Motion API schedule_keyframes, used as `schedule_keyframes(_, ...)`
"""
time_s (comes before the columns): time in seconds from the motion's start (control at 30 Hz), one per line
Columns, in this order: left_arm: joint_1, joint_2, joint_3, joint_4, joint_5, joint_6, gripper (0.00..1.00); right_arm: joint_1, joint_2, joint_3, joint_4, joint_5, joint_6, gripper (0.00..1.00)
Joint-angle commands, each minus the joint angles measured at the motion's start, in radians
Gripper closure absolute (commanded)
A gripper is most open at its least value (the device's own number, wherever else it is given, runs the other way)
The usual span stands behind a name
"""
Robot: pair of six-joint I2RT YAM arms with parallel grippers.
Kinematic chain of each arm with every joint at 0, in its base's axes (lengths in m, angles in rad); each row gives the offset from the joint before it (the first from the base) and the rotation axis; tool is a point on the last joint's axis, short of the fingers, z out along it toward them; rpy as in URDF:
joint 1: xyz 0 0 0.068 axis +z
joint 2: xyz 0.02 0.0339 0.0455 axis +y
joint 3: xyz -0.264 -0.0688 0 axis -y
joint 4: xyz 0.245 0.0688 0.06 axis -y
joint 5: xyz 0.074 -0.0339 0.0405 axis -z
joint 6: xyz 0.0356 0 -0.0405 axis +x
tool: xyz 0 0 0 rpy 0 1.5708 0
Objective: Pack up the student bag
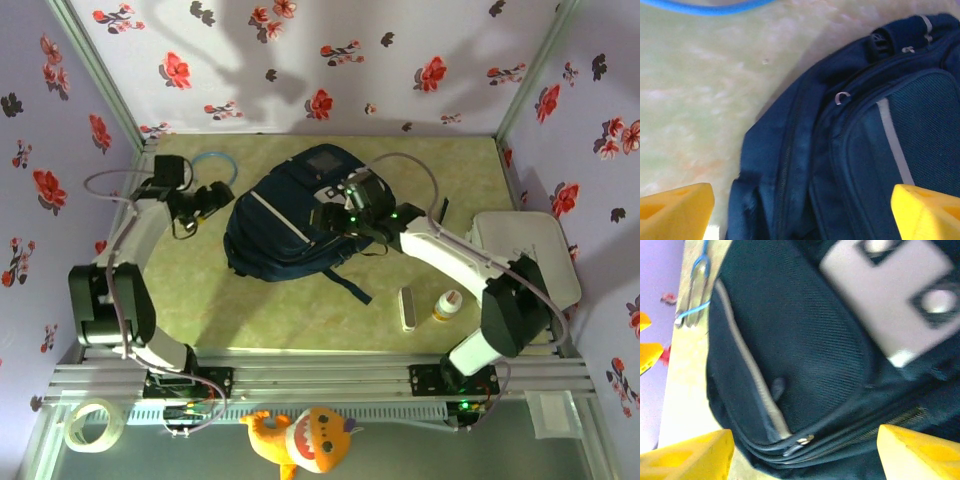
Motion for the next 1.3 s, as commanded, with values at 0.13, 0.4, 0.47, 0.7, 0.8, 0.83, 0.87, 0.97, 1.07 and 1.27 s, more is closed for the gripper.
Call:
schedule_keyframes(0.13,-0.055,0.234,0.187,0.105,0.002,0.073,0.05,-0.088,-0.014,-0.161,0.143,0.006,0.255,0.24)
schedule_keyframes(0.4,-0.075,0.440,0.338,0.101,0.145,0.010,0.05,-0.128,0.102,-0.149,0.291,-0.089,0.247,0.30)
schedule_keyframes(0.47,-0.091,0.443,0.328,0.087,0.187,-0.033,0.06,-0.145,0.141,-0.130,0.317,-0.096,0.234,0.33)
schedule_keyframes(0.7,-0.155,0.360,0.193,0.132,0.206,-0.074,0.06,-0.179,0.286,0.031,0.309,-0.084,0.120,0.35)
schedule_keyframes(0.8,-0.170,0.316,0.114,0.156,0.212,-0.108,0.07,-0.201,0.349,0.089,0.332,-0.106,0.098,0.36)
schedule_keyframes(0.83,-0.184,0.293,0.082,0.166,0.210,-0.114,0.07,-0.210,0.365,0.101,0.348,-0.110,0.094,0.36)
schedule_keyframes(0.87,-0.196,0.268,0.045,0.189,0.212,-0.134,0.07,-0.220,0.384,0.114,0.364,-0.115,0.092,0.36)
schedule_keyframes(0.97,-0.255,0.199,-0.051,0.277,0.212,-0.203,0.07,-0.246,0.427,0.146,0.419,-0.135,0.074,0.35)
schedule_keyframes(1.07,-0.342,0.154,-0.127,0.413,0.210,-0.323,0.06,-0.266,0.461,0.185,0.424,-0.151,0.069,0.35)
schedule_keyframes(1.27,-0.513,0.152,-0.155,0.547,0.103,-0.462,0.06,-0.299,0.415,0.216,0.319,-0.093,0.026,0.35)
